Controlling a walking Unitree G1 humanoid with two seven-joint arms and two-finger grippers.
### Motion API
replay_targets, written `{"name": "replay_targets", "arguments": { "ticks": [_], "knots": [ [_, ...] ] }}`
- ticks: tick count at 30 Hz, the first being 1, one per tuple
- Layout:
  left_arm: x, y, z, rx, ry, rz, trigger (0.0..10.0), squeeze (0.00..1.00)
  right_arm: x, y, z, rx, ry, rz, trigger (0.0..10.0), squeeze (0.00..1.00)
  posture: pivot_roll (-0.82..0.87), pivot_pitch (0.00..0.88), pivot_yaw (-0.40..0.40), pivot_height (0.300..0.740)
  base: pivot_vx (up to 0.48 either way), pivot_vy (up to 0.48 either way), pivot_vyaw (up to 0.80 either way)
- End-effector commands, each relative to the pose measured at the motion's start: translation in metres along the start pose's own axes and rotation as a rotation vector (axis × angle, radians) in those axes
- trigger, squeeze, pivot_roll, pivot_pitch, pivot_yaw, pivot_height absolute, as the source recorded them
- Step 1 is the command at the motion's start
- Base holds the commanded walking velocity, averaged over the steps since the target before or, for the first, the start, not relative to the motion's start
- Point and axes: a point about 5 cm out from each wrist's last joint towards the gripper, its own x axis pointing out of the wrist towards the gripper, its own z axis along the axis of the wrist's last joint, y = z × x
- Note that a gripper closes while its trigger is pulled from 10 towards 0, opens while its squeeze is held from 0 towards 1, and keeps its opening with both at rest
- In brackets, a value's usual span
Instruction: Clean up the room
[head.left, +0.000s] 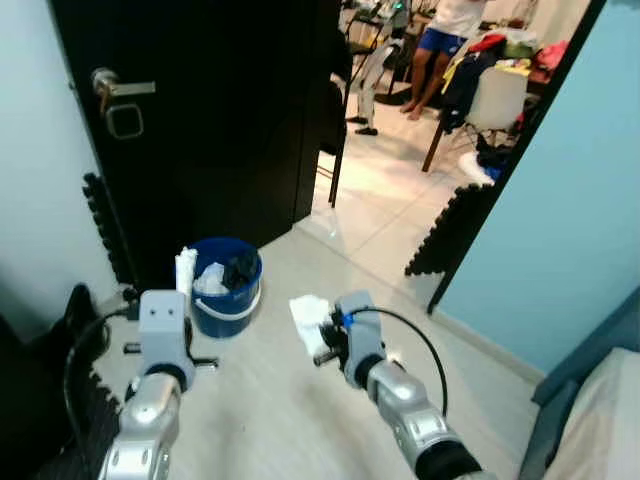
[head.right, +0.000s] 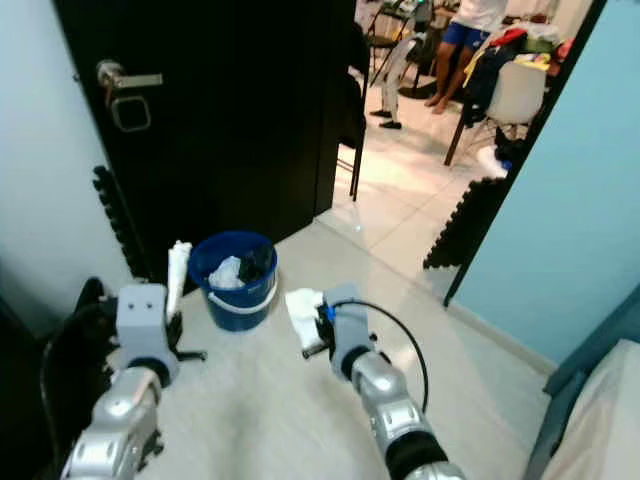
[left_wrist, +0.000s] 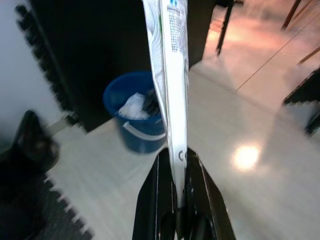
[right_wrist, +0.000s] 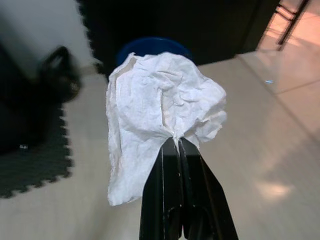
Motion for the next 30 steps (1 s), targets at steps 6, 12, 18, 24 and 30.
{"name": "replay_targets", "arguments": {
  "ticks": [6, 12, 18, 24, 30],
  "knots": [
    [-0.0007, 0.0060, 0.0029, 0.005, -0.017, 0.019, 10.0, 0.00, 0.0027, 0.0053, 0.0016, -0.013, -0.007, 0.021, 10.0, 0.00, 0.11, 0.000, -0.128, 0.740, 0.358, 0.000, 0.00],
    [-0.0017, 0.0073, 0.0028, 0.006, -0.017, 0.024, 10.0, 0.00, 0.0043, 0.0078, 0.0026, -0.035, -0.005, 0.033, 10.0, 0.00, 0.11, 0.000, -0.129, 0.740, 0.360, 0.000, 0.20],
    [-0.0012, 0.0082, 0.0031, 0.011, -0.017, 0.024, 10.0, 0.00, 0.0055, 0.0072, 0.0037, -0.043, -0.014, 0.006, 10.0, 0.00, 0.12, 0.000, -0.128, 0.740, 0.360, 0.000, 0.49],
    [-0.0001, 0.0096, 0.0036, 0.020, -0.019, 0.023, 10.0, 0.00, 0.0060, 0.0080, 0.0028, -0.037, -0.010, 0.012, 10.0, 0.00, 0.12, 0.000, -0.130, 0.740, 0.359, 0.000, 0.00],
    [-0.0004, 0.0097, 0.0035, 0.022, -0.019, 0.024, 10.0, 0.00, 0.0064, 0.0109, 0.0023, -0.057, -0.008, 0.035, 10.0, 0.00, 0.13, 0.000, -0.133, 0.740, 0.358, 0.000, 0.00]
  ]
}}
